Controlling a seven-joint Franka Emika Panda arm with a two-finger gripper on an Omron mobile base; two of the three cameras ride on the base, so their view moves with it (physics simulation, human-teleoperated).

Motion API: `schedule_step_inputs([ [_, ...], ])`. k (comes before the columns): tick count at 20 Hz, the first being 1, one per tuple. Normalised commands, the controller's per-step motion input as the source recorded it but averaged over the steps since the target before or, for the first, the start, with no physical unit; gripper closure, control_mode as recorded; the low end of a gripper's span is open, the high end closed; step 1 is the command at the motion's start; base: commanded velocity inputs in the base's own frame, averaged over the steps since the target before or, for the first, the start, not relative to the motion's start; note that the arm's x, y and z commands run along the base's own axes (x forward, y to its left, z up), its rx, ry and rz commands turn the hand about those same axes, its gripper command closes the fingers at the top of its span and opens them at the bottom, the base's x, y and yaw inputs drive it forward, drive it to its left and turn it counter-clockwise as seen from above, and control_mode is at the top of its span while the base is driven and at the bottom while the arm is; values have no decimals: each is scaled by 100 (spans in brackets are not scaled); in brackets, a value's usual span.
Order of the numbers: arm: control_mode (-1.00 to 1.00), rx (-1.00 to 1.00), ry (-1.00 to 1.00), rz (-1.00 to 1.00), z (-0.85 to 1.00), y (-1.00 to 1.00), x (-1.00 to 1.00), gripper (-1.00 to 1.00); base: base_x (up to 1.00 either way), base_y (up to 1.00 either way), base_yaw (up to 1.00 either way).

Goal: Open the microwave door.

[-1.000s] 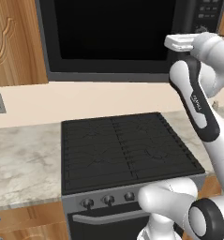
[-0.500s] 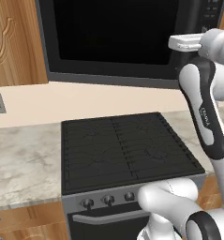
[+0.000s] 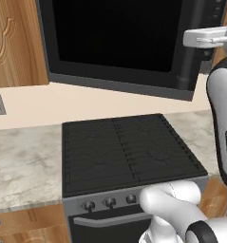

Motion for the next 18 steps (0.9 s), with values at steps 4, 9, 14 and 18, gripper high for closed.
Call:
schedule_step_inputs([
  [4,-100,0,-20,0,0,-16,-100,-100,0,0,0],
  [9,-100,0,-10,0,0,-54,-100,-100,0,0,0],
  [14,-100,3,1,0,0,-96,-86,-100,0,0,0],
  [18,-100,22,12,9,5,-96,-4,-100,0,0,0],
])
